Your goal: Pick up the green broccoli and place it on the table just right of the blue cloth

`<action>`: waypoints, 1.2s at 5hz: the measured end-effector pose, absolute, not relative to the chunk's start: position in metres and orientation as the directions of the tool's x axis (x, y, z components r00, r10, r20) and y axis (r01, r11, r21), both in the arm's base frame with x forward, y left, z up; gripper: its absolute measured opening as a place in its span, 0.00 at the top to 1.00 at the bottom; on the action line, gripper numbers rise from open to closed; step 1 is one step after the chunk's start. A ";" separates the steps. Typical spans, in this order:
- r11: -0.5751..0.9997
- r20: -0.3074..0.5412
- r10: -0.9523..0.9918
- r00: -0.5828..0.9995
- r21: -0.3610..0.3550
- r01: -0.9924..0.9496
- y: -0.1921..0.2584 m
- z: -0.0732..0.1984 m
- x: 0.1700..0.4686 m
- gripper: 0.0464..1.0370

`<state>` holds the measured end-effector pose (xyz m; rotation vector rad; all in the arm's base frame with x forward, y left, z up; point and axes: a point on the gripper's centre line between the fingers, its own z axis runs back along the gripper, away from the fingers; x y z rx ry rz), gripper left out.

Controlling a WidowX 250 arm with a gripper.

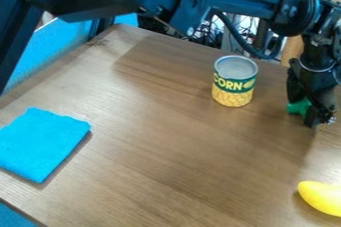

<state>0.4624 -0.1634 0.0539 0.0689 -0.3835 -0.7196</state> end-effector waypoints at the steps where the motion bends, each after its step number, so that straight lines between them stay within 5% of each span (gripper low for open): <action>1: 0.765 0.325 -0.640 0.696 0.194 0.614 -0.165 0.052 0.460 0.23; 2: 0.803 0.364 -0.590 0.721 0.174 0.570 -0.160 0.071 0.445 0.23; 3: 0.859 0.473 -0.495 0.729 0.141 0.492 -0.154 0.121 0.423 0.23; 4: 0.925 0.490 -0.366 0.791 0.103 0.365 -0.134 0.149 0.385 0.23; 6: 0.983 0.362 -0.180 0.915 0.039 0.178 -0.093 0.140 0.294 0.23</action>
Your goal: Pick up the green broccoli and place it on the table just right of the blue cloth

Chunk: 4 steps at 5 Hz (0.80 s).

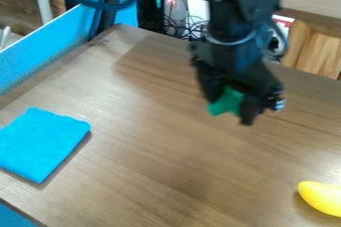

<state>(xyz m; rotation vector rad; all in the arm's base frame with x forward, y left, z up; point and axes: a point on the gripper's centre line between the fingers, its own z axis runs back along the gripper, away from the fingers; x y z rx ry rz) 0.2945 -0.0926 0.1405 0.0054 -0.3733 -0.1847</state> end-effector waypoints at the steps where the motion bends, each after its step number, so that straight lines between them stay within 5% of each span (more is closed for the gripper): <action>1: 0.989 0.267 -0.138 0.954 0.089 0.118 -0.050 0.112 0.272 0.23; 3: 0.984 0.263 0.126 0.956 0.090 -0.155 0.039 0.089 0.266 0.23; 4: 0.955 0.338 0.243 0.909 0.081 -0.285 0.075 0.090 0.288 0.23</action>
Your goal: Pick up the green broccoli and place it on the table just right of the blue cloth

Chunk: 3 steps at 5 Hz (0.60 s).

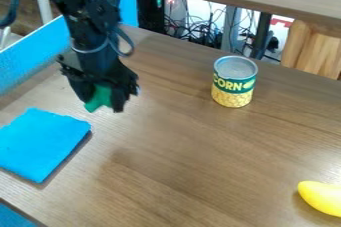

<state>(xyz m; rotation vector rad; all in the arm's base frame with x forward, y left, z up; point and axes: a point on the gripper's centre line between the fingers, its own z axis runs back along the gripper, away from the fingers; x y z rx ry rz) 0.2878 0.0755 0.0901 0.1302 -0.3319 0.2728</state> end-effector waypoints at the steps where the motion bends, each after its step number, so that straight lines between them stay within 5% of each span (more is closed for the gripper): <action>1: 0.931 0.389 0.297 0.872 0.083 -0.354 0.092 0.083 0.304 0.23; 3: 0.897 0.422 0.358 0.833 0.092 -0.432 0.100 0.046 0.311 0.23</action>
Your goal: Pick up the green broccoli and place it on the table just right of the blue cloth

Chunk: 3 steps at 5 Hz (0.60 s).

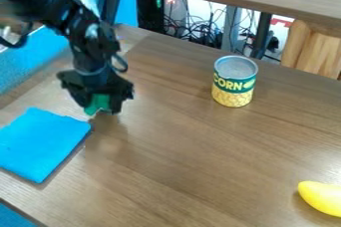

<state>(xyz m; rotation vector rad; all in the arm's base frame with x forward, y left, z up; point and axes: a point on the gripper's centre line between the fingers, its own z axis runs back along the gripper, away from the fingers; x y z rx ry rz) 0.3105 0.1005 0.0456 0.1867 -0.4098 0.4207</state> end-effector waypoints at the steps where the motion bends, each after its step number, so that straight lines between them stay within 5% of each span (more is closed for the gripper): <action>1: 0.905 0.434 0.342 0.834 0.086 -0.416 0.101 0.045 0.317 0.23; 3: 0.884 0.415 0.394 0.820 0.074 -0.462 0.104 0.058 0.304 0.02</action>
